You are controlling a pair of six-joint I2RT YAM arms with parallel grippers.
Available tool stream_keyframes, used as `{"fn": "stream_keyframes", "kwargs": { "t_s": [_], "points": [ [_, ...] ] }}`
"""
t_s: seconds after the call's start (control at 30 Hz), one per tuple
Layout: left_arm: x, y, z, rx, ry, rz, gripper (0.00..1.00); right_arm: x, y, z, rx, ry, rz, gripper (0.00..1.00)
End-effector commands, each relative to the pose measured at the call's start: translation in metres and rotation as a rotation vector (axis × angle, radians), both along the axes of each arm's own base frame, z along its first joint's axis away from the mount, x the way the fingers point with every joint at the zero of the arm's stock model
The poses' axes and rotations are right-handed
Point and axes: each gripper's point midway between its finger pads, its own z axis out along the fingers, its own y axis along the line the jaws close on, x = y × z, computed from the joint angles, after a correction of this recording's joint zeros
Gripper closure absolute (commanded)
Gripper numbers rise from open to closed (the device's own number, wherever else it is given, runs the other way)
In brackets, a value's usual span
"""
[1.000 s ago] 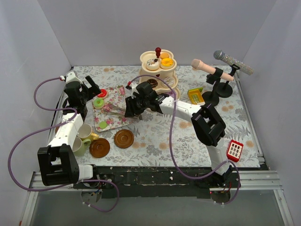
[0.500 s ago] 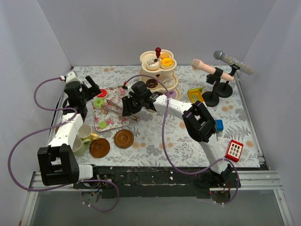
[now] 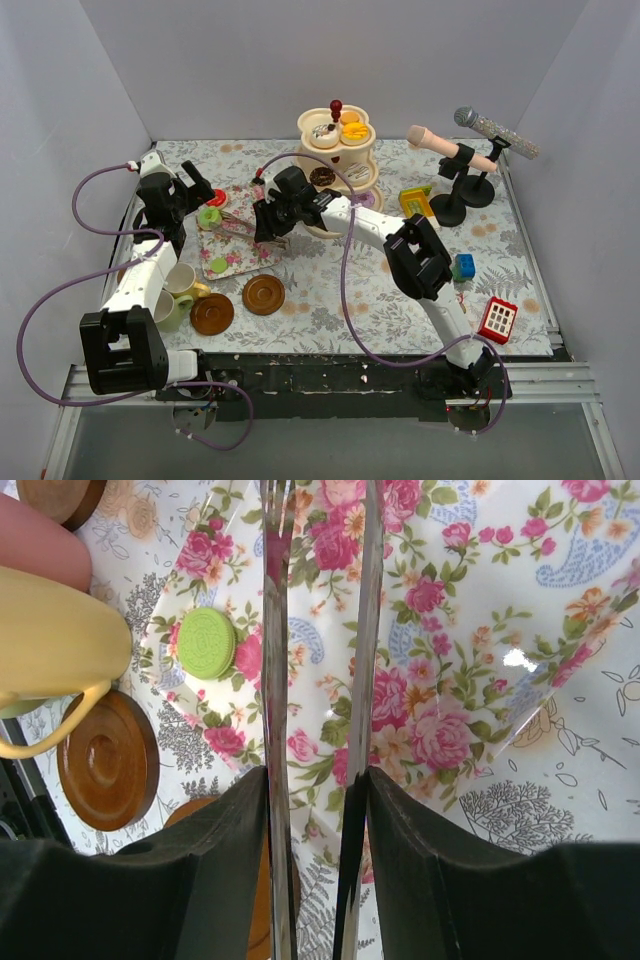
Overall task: Serve the afternoon tea
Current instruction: Pick up the desert from the tray.
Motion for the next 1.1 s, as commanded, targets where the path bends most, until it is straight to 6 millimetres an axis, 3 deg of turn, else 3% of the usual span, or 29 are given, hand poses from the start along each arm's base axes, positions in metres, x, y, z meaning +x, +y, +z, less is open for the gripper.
{"fn": "stream_keyframes", "kwargs": {
  "t_s": [0.0,0.33,0.67,1.07],
  "points": [
    [-0.001,-0.002,0.009,0.002,-0.026,-0.011,0.02,0.009,0.008,0.003,0.006,-0.027,0.017,0.50],
    [-0.001,-0.001,0.009,0.003,-0.026,-0.008,0.02,0.011,0.015,-0.002,-0.003,-0.034,0.011,0.55],
    [-0.001,-0.002,0.010,0.003,-0.027,-0.008,0.02,0.010,0.018,0.009,0.019,-0.036,0.016,0.76],
    [-0.002,-0.001,0.012,0.005,-0.030,-0.005,0.02,-0.010,0.001,0.058,0.089,-0.045,0.003,0.89]
  ]
}}
